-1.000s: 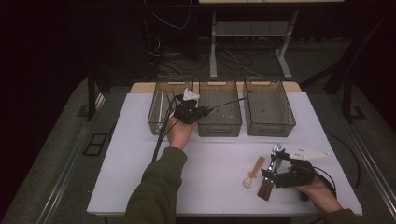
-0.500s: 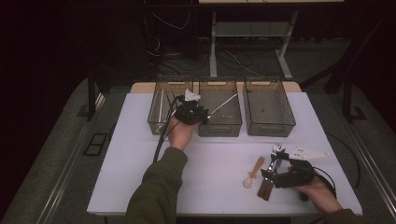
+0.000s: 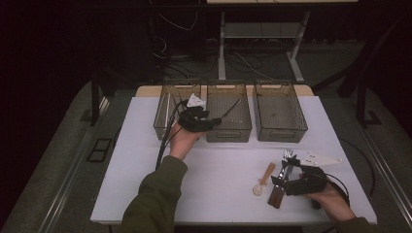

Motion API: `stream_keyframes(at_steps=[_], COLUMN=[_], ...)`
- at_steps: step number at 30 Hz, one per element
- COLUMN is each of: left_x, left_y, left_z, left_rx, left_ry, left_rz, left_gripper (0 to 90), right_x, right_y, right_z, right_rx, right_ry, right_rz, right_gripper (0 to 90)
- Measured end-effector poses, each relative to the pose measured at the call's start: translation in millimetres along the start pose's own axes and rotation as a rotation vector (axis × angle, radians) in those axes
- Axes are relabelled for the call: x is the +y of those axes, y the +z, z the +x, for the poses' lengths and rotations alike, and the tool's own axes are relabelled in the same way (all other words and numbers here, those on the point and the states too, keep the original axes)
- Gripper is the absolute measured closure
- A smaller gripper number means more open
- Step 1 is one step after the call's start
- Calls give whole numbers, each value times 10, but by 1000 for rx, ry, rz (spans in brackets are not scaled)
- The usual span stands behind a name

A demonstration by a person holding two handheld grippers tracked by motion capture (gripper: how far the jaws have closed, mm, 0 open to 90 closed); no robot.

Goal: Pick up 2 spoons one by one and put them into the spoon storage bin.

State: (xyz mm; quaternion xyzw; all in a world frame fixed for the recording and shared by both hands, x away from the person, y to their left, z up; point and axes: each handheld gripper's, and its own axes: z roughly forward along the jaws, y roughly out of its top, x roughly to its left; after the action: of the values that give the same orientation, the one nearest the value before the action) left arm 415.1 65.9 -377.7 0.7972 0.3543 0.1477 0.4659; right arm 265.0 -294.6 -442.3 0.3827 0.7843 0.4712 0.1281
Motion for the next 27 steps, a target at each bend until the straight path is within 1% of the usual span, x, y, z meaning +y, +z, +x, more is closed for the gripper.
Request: stream_keyframes(at_steps=[1, 3, 5, 8, 9, 11, 12, 14, 15, 16, 17, 20, 22, 25, 27], left_x=[-5, -20, -40, -91, -115, -172, -204, -281, -322, -365, -414, -588, -675, -795, -859], left_y=[-29, -84, -138, -217, -251, -311, -346, -412, -447, -482, -513, -621, -674, -758, -811], left_z=[-6, -30, -58, -104, -124, -147, -152, -169, -171, -166, -168, -163, -162, -164, -173], left_rx=[-11, -33, -48, -65, -62, -72, -74, -77, -81, -83, -84, -82, -86, -87, -90], left_ry=[14, 31, 52, 74, 72, 74, 79, 72, 71, 80, 80, 85, 78, 87, 92], left_rz=[10, 13, 12, 25, 31, 17, 17, 7, 9, 13, 13, 15, 22, 25, 27], left_gripper=[433, 413, 394, 362, 346, 324, 309, 282, 269, 257, 247, 237, 230, 207, 193], right_x=[-1, -1, 0, 0, 1, 1, 0, 1, 3, 5, 9, 21, 39, 64, 80], right_y=[1, 2, 2, 2, 2, 3, 4, 3, 2, 1, 1, 6, -2, -37, -59], right_z=[1, 0, 1, -2, -3, -2, -2, 2, 2, 4, 0, 1, -1, -6, -2], right_rx=[-1, -1, 1, 2, 4, 5, 6, 11, 13, 18, 21, 22, 26, 44, 47], right_ry=[2, 4, 4, 5, 5, 6, 6, 11, 14, 22, 23, 32, 31, 48, 41], right_rz=[-1, 0, 2, 1, 0, 1, 2, 3, 1, 0, 2, 21, 38, 39, 54], right_gripper=[31, 32, 32, 32, 32, 31, 31, 32, 31, 31, 32, 31, 31, 32, 32])
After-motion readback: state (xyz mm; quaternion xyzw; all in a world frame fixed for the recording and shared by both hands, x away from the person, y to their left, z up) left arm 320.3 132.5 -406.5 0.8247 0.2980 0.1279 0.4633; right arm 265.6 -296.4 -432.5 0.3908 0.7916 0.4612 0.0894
